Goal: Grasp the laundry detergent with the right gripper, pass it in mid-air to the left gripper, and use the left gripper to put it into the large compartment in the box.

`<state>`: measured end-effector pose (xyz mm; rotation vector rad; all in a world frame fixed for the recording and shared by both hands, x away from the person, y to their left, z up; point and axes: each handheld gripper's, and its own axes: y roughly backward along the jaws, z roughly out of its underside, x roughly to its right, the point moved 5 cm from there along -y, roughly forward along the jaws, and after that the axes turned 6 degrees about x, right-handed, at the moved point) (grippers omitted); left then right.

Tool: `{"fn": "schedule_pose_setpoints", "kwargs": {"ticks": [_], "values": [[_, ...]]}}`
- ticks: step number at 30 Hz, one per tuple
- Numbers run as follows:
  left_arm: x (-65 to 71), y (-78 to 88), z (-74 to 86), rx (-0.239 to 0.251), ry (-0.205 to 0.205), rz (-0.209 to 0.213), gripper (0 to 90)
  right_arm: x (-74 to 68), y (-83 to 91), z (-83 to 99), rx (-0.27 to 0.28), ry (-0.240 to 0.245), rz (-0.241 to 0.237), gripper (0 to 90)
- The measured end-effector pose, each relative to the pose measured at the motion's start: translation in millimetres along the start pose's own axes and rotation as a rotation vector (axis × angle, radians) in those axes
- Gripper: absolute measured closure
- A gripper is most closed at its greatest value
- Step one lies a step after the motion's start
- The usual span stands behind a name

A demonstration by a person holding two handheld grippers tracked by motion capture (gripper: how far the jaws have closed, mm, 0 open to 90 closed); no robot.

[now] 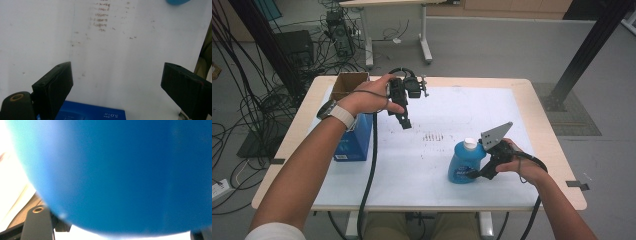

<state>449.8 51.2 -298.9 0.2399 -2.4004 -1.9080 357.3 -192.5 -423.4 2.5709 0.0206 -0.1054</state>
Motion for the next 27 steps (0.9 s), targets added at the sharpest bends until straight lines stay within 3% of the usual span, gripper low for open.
{"fn": "schedule_pose_setpoints", "kwargs": {"ticks": [27], "values": [[-0.3,-0.7,1.1,0.000,0.004,0.002,11.2,1.1,-2.8,1.4,0.030,0.004,-0.007,28.6]]}}
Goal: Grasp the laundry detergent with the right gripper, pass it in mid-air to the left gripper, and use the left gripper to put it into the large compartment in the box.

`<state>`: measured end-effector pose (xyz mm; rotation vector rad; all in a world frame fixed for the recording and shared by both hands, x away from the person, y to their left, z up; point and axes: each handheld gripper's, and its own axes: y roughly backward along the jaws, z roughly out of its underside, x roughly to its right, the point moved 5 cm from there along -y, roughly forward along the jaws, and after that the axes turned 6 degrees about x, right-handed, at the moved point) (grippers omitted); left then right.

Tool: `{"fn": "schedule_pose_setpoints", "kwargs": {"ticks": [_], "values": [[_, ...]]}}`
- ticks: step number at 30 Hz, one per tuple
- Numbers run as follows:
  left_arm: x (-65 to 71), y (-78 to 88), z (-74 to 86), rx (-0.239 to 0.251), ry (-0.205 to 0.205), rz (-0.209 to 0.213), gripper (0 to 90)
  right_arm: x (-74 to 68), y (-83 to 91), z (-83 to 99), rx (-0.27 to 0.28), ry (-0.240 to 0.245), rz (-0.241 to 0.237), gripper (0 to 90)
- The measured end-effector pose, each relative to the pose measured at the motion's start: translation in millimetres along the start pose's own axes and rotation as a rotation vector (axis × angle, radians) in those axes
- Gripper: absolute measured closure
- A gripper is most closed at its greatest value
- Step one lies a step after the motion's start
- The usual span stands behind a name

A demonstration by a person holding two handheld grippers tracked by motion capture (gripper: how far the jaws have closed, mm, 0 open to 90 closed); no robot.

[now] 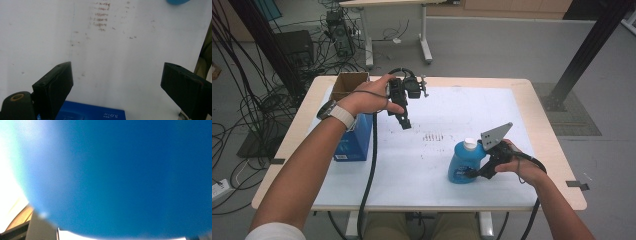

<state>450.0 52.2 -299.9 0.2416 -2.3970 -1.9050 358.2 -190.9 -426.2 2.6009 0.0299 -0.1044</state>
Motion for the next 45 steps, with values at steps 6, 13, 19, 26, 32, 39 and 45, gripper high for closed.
{"fn": "schedule_pose_setpoints", "kwargs": {"ticks": [6,13,19,26,32,39,45], "values": [[0.2,-0.3,0.0,0.001,0.001,0.000,11.2,-0.1,-0.2,-0.5,0.006,-0.001,-0.003,28.9],[0.1,-0.4,0.5,0.001,-0.001,0.001,11.2,-0.6,-2.0,0.1,0.009,0.001,-0.007,29.3],[0.0,-0.5,0.6,0.001,0.000,0.001,11.2,-0.2,-1.9,0.8,0.013,-0.003,-0.008,30.2],[-0.2,-0.8,0.8,0.004,0.002,0.002,11.2,-0.1,-2.1,1.1,0.014,-0.004,-0.008,31.0],[0.1,-0.7,1.1,0.004,0.004,0.002,11.2,0.5,-2.5,1.3,0.024,-0.007,-0.009,32.6],[0.1,-1.4,1.4,0.005,0.004,0.004,11.2,0.5,-3.2,2.3,0.031,-0.009,-0.011,32.7],[0.1,-1.7,1.9,0.005,0.007,0.005,11.2,0.4,-3.9,2.8,0.037,-0.011,-0.013,33.2]]}}
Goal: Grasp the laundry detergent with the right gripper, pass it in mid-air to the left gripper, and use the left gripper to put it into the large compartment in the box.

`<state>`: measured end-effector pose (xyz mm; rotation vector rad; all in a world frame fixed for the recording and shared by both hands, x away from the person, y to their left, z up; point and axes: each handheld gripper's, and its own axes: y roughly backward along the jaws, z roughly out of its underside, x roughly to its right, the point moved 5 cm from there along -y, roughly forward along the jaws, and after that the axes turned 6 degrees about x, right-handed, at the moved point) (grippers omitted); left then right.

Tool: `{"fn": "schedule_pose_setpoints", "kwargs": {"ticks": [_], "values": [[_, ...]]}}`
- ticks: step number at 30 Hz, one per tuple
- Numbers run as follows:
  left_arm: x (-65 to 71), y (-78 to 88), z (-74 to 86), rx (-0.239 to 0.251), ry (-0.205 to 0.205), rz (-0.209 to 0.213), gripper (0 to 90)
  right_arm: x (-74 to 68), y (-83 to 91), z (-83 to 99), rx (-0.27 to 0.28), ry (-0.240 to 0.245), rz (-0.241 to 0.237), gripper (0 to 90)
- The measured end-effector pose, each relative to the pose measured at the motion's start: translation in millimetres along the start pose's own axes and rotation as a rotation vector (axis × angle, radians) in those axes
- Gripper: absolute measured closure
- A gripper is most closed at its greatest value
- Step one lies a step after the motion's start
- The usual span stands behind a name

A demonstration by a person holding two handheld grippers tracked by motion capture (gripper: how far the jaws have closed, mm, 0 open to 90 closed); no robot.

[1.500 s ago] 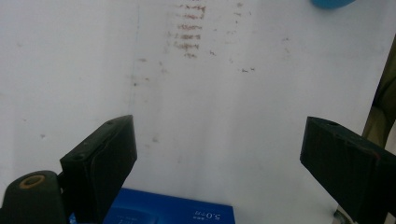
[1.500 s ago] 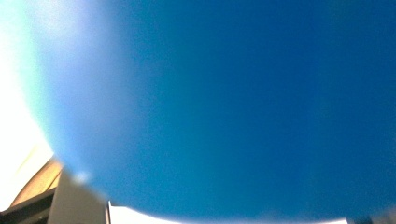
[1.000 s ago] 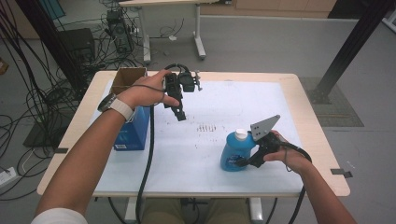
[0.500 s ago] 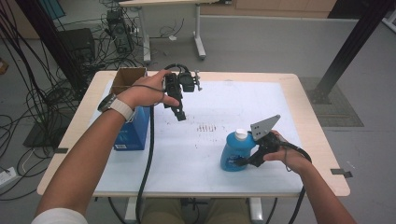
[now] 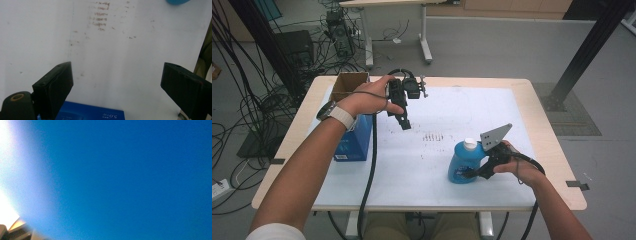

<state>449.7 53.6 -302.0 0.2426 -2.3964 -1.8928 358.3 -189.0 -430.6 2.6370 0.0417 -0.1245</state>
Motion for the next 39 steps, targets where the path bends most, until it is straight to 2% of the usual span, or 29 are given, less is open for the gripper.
{"fn": "schedule_pose_setpoints", "kwargs": {"ticks": [24,39], "values": [[-0.8,-1.1,3.2,0.006,0.010,0.001,11.4,1.3,-1.5,0.5,0.029,0.000,-0.014,39.2],[-0.3,-1.8,2.1,0.010,0.007,0.003,11.7,0.3,-1.1,0.5,0.030,0.025,-0.008,40.6]]}}
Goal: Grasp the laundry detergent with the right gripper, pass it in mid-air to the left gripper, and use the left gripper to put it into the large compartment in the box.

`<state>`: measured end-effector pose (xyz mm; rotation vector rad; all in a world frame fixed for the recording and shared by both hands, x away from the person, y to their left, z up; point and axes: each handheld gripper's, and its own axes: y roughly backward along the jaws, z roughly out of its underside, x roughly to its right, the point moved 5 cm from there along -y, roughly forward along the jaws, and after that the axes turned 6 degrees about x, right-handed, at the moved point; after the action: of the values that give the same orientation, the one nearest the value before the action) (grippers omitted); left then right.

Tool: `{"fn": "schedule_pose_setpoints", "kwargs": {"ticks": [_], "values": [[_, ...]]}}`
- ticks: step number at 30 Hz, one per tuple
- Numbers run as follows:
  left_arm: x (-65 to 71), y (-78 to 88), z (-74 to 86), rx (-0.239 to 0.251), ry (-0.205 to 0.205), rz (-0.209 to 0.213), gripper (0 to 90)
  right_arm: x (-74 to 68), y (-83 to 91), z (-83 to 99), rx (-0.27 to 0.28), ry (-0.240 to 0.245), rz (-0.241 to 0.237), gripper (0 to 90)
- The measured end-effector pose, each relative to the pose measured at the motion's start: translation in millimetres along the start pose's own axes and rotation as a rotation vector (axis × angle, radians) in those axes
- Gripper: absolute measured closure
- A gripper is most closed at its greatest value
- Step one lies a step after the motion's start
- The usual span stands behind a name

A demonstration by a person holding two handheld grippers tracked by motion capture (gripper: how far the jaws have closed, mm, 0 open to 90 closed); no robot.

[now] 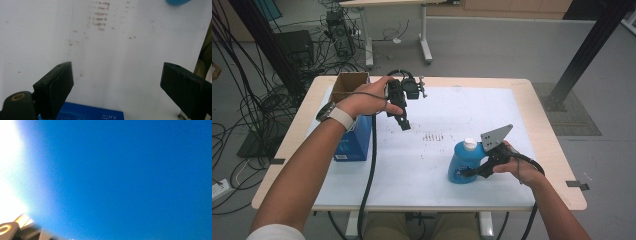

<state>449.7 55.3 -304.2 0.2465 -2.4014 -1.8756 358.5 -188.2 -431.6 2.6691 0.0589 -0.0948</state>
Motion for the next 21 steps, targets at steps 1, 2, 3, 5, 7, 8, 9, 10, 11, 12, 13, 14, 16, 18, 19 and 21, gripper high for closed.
{"fn": "schedule_pose_setpoints", "kwargs": {"ticks": [1,2,3,5,7,8,9,10,11,12,13,14,16,18,19,21], "values": [[-0.1,0.0,0.2,0.001,0.000,0.000,11.7,0.1,0.0,-0.2,-0.003,0.003,-0.001,40.6],[-0.3,0.2,0.4,0.000,0.001,0.000,11.8,0.1,0.0,-0.3,-0.004,0.004,-0.001,40.7],[-0.4,0.1,0.6,0.000,0.001,0.001,11.8,0.0,0.0,-0.3,-0.004,0.007,-0.001,40.7],[-0.5,0.2,0.9,0.000,0.003,0.000,11.9,0.2,0.0,-0.3,-0.005,0.007,-0.001,40.7],[-0.4,0.1,0.9,0.002,0.002,0.001,11.9,0.3,0.0,-0.4,-0.006,0.008,-0.002,40.7],[-0.4,0.1,0.9,0.001,0.000,0.001,11.9,0.3,0.0,-0.3,-0.006,0.008,-0.002,40.7],[-0.4,0.1,0.8,0.001,0.002,0.001,12.0,0.2,0.0,-0.4,-0.006,0.010,-0.001,40.7],[-0.4,0.1,0.7,0.002,0.001,0.001,11.9,0.1,0.0,-0.4,-0.007,0.009,-0.001,40.7],[-0.1,-0.1,0.5,0.004,0.001,0.001,12.0,0.1,0.1,-0.4,-0.008,0.008,-0.001,40.7],[0.2,-0.2,0.5,0.005,0.002,0.002,12.0,0.2,0.1,-0.5,-0.008,0.008,-0.002,40.7],[0.2,-0.1,0.6,0.004,0.001,0.002,12.0,0.2,0.0,-0.4,-0.008,0.007,-0.002,40.6],[0.3,-0.4,0.7,0.006,0.005,0.001,12.1,0.2,0.1,-0.4,-0.008,0.006,-0.002,40.6],[-0.2,0.0,0.9,0.006,0.001,0.001,12.1,0.2,0.0,-0.4,-0.008,0.003,-0.003,40.5],[-0.1,0.1,1.1,0.005,0.000,0.001,12.2,0.3,0.1,-0.4,-0.008,0.005,-0.003,40.5],[0.0,0.1,1.1,0.005,0.001,0.001,12.2,0.4,0.0,-0.4,-0.007,0.004,-0.003,40.6],[0.0,0.1,1.1,0.007,0.001,0.001,12.2,0.4,0.1,-0.3,-0.008,0.006,-0.004,40.8]]}}
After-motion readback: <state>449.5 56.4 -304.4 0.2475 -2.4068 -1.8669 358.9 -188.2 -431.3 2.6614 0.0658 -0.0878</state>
